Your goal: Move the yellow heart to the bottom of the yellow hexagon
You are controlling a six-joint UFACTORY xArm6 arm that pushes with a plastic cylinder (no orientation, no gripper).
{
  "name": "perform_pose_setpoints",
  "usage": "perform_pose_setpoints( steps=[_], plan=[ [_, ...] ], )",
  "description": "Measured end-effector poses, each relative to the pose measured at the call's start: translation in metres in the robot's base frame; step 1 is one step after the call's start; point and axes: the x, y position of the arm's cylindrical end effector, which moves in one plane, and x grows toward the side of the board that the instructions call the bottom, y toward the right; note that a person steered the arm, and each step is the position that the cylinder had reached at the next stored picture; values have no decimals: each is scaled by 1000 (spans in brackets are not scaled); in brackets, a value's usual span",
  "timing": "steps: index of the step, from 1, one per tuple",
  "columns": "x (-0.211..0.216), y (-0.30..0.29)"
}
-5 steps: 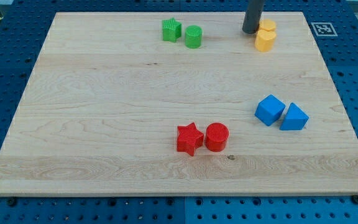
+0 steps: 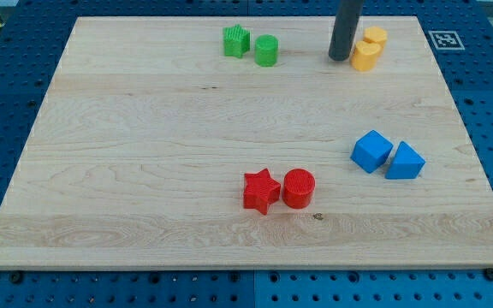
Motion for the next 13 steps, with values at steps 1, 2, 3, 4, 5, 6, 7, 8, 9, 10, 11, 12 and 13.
perform_pose_setpoints(
  steps=[1,2,3,4,5,6,7,8,9,10,11,12,13],
  plan=[
    [30,7],
    [35,8],
    [33,8],
    [25,8],
    [15,16],
    [10,31],
    [0,37],
    [-11,37],
    [-18,37],
    [-25,37],
    [-26,37],
    [-22,27],
    [1,11]
  ],
)
